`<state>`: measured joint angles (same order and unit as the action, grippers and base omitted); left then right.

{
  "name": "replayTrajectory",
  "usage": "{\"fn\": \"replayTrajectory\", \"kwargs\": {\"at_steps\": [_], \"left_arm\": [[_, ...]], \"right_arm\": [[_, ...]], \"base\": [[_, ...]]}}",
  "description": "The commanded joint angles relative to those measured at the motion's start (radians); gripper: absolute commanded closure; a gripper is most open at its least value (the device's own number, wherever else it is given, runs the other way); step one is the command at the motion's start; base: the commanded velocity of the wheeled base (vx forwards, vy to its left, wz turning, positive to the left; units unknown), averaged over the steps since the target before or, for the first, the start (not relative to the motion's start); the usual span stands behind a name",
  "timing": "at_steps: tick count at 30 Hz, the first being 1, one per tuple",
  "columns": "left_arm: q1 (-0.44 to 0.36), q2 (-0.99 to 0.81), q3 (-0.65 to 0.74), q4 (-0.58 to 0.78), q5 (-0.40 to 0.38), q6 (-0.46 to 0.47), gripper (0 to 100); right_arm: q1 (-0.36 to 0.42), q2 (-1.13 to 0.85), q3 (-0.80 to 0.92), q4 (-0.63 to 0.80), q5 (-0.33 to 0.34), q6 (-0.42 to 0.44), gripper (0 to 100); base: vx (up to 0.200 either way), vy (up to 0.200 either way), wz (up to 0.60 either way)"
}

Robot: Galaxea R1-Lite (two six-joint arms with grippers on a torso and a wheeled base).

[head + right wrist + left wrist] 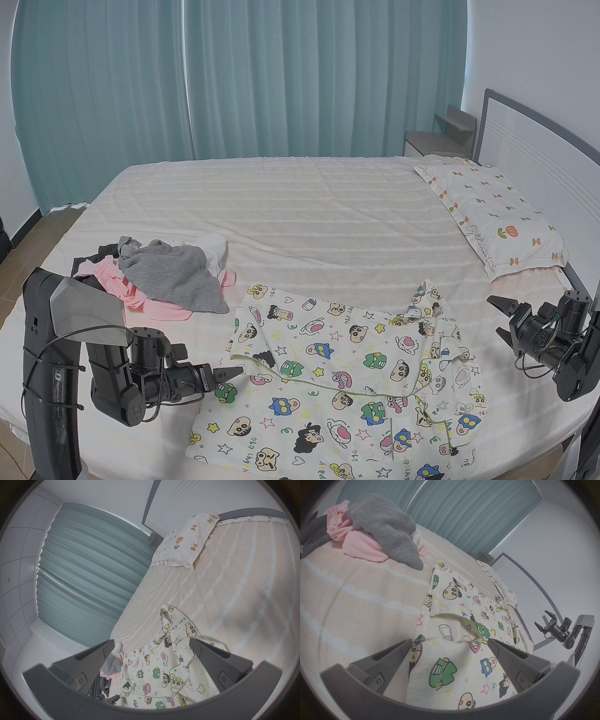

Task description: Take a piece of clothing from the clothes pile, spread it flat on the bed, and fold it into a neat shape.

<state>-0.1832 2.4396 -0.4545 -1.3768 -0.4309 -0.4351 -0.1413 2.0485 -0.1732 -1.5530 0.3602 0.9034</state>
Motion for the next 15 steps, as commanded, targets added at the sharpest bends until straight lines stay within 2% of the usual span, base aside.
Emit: {"fn": "replayTrajectory", "kwargs": {"at_steps": [1, 10, 15], "left_arm": [[-0.022, -0.001, 0.008, -0.001, -0.002, -0.004, 0], [-0.053, 0.003, 0.037, 0.001, -0.014, -0.004, 0], [-0.053, 0.013, -0.016, -0.001, -0.012, -0.011, 0]], "right_arm": [[0.0, 0.002, 0.001, -0.018, 0.0, 0.0, 0], [0.002, 0.004, 0.001, -0.018, 0.0, 0.0, 0], [0.002, 0.004, 0.001, -0.018, 0.0, 0.0, 0]], "base": [[0.0, 0.0, 0.0], [0.0, 0.0, 0.0], [0.0, 0.0, 0.0]]}}
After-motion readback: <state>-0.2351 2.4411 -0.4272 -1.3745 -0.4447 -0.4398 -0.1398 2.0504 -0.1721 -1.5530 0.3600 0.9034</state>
